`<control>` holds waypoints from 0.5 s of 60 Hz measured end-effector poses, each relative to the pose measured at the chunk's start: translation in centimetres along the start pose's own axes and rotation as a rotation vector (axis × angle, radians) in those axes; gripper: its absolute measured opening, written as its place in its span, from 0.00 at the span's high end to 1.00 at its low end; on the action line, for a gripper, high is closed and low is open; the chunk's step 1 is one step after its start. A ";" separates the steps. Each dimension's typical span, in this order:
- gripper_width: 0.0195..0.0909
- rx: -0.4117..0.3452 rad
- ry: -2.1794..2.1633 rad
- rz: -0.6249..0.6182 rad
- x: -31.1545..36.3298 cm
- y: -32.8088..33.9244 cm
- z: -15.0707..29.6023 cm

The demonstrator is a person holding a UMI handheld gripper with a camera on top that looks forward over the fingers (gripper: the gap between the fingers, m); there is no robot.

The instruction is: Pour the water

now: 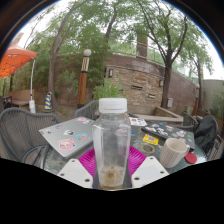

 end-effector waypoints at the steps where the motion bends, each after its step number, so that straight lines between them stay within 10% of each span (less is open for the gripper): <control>1: 0.75 -0.004 -0.012 0.019 -0.2 0.1 0.3; 8: 0.75 0.010 -0.316 0.087 -1.7 -0.4 4.5; 30: 0.75 0.587 -2.131 0.474 -10.5 -6.3 8.6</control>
Point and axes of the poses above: the point between the fingertips, and its own axes, seen from behind it with the camera up: x to the left, z up, y backward, against the way the camera looks, the point moved 5 cm from there along y, backward, against the way the camera looks, and after that the axes turned 15 degrees about -z, right-handed, at the moved point
